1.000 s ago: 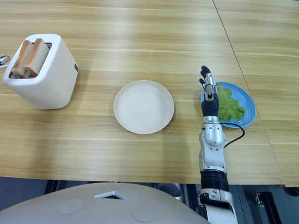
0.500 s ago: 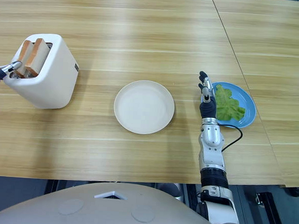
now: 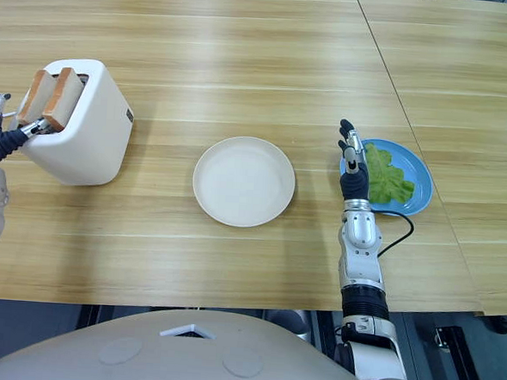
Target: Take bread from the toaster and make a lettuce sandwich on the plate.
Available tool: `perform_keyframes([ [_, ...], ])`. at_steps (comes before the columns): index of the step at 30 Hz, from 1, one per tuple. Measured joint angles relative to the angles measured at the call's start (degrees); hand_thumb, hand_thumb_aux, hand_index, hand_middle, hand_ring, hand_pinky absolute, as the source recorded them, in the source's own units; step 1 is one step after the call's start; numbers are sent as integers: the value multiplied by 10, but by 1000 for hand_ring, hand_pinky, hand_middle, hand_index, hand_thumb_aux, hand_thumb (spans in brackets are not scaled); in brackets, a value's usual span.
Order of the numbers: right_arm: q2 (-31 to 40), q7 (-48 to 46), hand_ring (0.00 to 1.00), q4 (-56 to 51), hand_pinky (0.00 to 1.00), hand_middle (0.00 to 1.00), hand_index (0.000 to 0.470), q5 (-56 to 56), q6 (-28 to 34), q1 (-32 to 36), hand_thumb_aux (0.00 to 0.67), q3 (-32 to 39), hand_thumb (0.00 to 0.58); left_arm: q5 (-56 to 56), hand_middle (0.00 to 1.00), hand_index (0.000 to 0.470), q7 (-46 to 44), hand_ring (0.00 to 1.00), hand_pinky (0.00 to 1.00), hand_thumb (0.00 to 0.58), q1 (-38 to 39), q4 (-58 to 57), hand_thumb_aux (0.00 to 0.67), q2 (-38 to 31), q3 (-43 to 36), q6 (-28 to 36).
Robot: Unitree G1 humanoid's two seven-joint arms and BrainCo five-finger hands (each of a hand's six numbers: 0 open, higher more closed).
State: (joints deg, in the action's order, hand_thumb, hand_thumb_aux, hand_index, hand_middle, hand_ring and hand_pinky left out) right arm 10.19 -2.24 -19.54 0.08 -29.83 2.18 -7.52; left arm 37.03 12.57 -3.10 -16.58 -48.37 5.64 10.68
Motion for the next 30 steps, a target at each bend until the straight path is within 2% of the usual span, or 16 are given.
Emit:
perform_keyframes([
  [1,0,0,0,0,0,0,0,0,0,0,0,0,0,0,0,460,3,0,0,580,1,2,670,0,0,-1],
  [11,0,1,0,2,0,0,0,0,0,-1,0,0,0,58,0,460,100,0,0,580,25,83,670,1,-4,-36],
  [19,0,1,0,2,0,0,0,0,0,-2,0,0,0,46,0,460,119,0,0,580,33,105,670,21,11,-60],
  [20,0,2,0,2,0,0,0,0,0,-2,0,0,0,35,1000,460,120,1000,1000,580,36,111,670,26,18,-68],
  [26,-1,2,0,3,0,0,0,0,0,-5,0,1,0,-48,1000,460,128,1000,1000,580,43,230,670,54,132,-123],
  [30,-2,3,0,3,0,0,0,0,0,-7,0,1,0,-139,1000,460,81,1000,1000,580,3,318,670,89,168,-143],
])
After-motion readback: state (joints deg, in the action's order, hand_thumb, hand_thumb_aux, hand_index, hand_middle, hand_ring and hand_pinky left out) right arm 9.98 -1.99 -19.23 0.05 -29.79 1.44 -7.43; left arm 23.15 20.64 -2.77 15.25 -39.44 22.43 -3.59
